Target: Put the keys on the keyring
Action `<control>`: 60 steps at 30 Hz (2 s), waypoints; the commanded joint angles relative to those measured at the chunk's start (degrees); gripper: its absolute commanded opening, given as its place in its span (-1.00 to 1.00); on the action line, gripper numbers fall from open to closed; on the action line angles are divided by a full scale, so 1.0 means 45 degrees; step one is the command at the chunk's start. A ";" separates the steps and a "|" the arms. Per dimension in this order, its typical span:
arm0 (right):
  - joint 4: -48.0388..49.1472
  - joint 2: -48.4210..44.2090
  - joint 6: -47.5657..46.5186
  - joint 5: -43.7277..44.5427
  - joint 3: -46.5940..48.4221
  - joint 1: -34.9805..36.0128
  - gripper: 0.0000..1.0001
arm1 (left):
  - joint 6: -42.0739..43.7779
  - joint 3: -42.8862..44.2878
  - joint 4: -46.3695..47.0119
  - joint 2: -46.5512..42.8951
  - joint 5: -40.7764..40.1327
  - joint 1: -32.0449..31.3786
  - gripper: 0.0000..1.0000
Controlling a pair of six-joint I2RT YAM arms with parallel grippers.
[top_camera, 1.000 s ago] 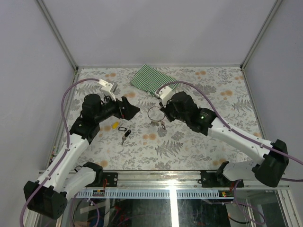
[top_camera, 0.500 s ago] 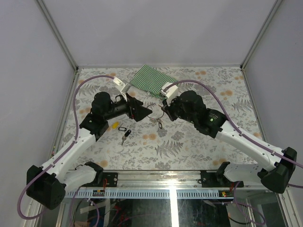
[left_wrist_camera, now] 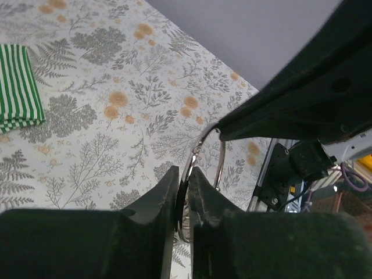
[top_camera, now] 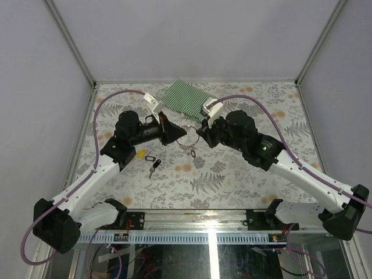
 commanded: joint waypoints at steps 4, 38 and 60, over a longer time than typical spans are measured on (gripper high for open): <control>0.0934 -0.1078 0.0661 -0.0500 0.0819 0.0090 -0.91 | -0.0183 0.0937 0.0117 -0.0825 0.0155 -0.0068 -1.00; 0.1445 -0.6627 0.1307 -0.1772 -0.1653 0.0085 0.23 | 0.0744 0.3912 -0.2224 -0.1360 0.0746 -0.2288 -1.00; 0.2312 -0.7575 0.0897 -0.2167 -0.2753 0.0085 0.19 | 0.0875 0.6718 -0.3470 -0.1247 0.2893 -0.2291 -1.00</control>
